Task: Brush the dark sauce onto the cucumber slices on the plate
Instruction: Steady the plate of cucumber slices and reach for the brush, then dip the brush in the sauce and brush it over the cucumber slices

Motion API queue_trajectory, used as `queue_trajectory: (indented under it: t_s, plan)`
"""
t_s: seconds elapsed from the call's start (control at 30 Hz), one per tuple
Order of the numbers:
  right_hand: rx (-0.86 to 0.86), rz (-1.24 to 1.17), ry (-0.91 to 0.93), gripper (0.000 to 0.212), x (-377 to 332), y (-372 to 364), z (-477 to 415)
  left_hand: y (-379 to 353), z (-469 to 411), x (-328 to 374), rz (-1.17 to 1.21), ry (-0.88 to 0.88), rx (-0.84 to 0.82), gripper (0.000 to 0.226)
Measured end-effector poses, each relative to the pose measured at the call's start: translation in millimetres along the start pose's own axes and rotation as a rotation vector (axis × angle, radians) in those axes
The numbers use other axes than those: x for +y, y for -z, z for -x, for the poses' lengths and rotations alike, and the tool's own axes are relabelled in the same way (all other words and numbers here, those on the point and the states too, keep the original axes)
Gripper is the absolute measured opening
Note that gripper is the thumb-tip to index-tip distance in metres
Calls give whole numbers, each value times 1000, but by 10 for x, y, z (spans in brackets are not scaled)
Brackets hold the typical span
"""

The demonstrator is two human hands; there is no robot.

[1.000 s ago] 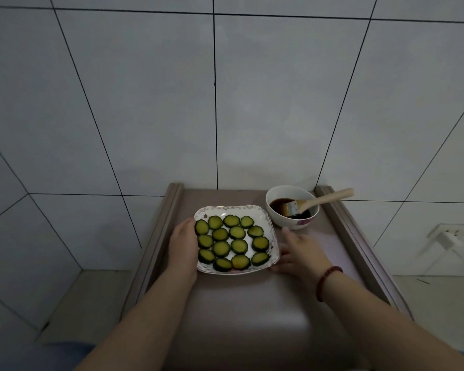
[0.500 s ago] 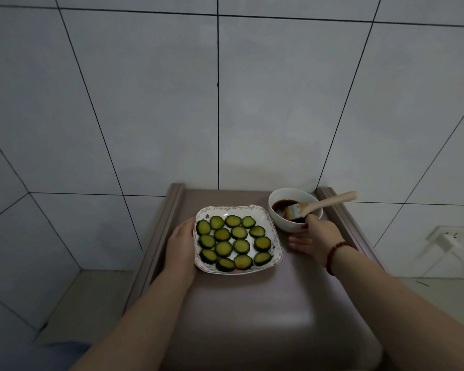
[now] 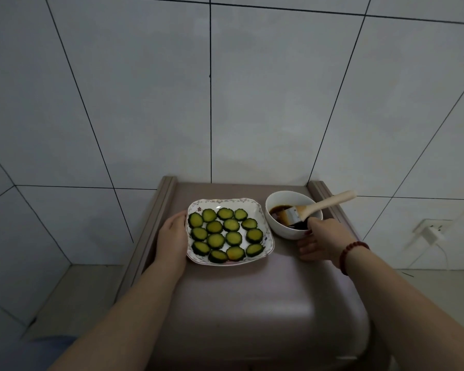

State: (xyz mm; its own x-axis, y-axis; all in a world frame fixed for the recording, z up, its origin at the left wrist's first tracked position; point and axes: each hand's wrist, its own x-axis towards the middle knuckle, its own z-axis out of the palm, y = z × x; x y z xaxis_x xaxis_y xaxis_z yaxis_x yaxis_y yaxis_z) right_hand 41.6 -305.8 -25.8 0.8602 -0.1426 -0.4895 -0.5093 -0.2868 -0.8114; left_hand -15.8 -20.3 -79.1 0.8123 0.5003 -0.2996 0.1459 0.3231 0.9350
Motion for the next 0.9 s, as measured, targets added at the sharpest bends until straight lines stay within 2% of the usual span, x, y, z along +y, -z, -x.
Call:
queue_trajectory:
  t_s: [0.1,0.2,0.27,0.43,0.53,0.67,0.8,0.9]
  plan:
    - [29,4,13,34,-27,85,-35,27,-62,-8,-20,9,-7,39]
    - [175,15,65,42,-77,197,-119,62,-119,2,-10,54,-62,37]
    - [267,-4,156,45,-132,257,-167,67,-134,-1,-8,53,-89,38]
    - [366,-52,439,48,-360,235,-136,38,-97,1,-83,-1,-12,33]
    - [297,82,634,49,-506,90,-49,36,-77,13,-57,21,17,38]
    - [257,401,822,43,-649,-42,30,30,-43,33,-84,6,31,41]
    - [300,609,836,40,-697,-75,-10,25,-33,57,-92,8,26,42]
    - [299,653,777,38,-688,-73,-83,16,-33,60,-97,18,19,43]
